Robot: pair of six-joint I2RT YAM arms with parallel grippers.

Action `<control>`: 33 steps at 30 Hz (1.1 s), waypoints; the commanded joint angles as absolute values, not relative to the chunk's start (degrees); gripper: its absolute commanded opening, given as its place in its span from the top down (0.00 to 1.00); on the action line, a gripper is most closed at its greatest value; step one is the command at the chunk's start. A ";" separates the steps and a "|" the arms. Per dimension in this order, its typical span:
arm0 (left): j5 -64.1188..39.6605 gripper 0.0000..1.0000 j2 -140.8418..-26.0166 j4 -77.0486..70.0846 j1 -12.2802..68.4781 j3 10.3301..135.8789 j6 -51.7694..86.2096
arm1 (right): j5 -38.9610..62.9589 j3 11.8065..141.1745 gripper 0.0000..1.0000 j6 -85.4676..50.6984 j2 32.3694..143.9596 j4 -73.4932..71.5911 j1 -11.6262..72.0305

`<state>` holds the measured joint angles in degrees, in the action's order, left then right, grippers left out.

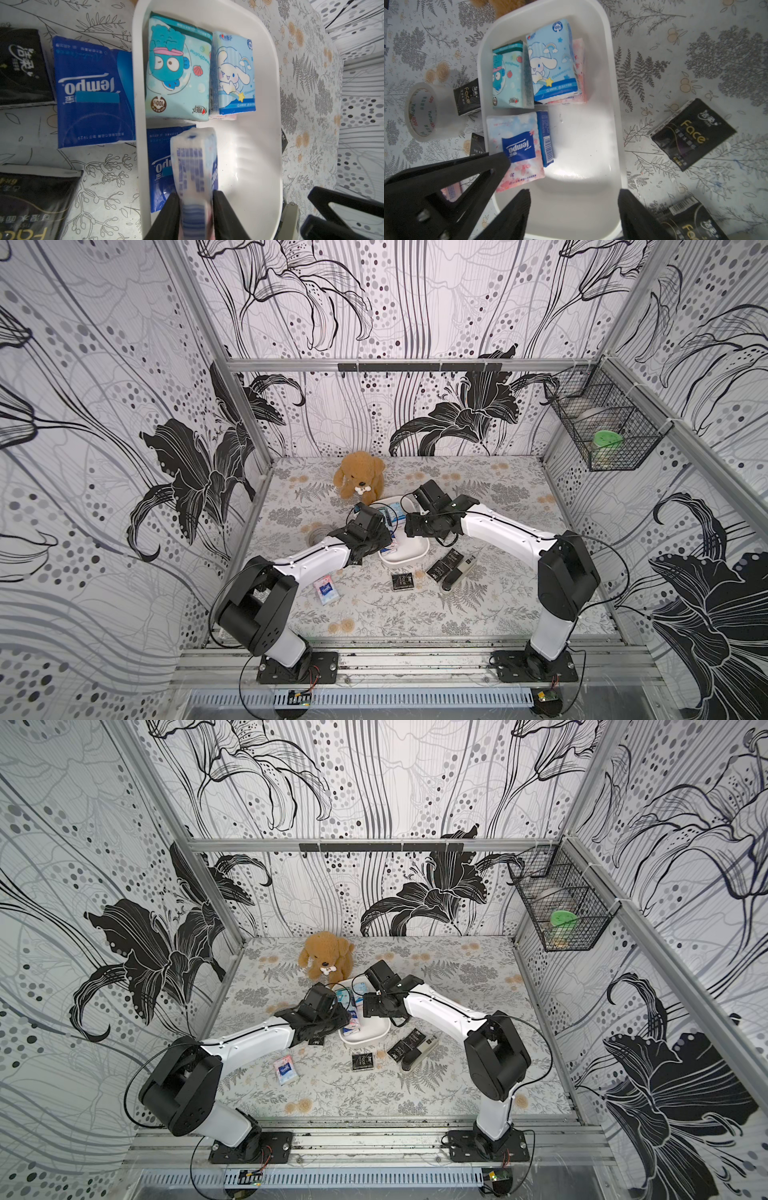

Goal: Put the pocket tissues into the storage box
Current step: Place the pocket tissues in the storage box, then pick up the pocket tissues from the center of the board.

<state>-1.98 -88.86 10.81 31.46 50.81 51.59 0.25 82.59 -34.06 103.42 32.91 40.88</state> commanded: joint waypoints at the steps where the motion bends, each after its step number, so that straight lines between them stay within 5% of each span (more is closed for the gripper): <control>1: -0.70 0.62 -88.34 11.58 31.67 52.72 50.94 | 1.22 83.27 0.28 -33.90 103.45 32.78 40.69; 16: 5.26 0.46 -80.24 20.44 31.47 57.03 47.57 | 1.85 84.76 0.28 -33.60 103.72 33.31 40.69; 33: 7.84 0.09 -62.49 31.46 23.59 40.17 46.67 | 2.38 83.58 0.25 -33.70 103.43 32.73 40.70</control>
<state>6.02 -64.51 28.05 23.92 42.78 47.24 1.98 83.24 -34.04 103.44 32.93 40.88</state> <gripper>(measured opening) 0.906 0.749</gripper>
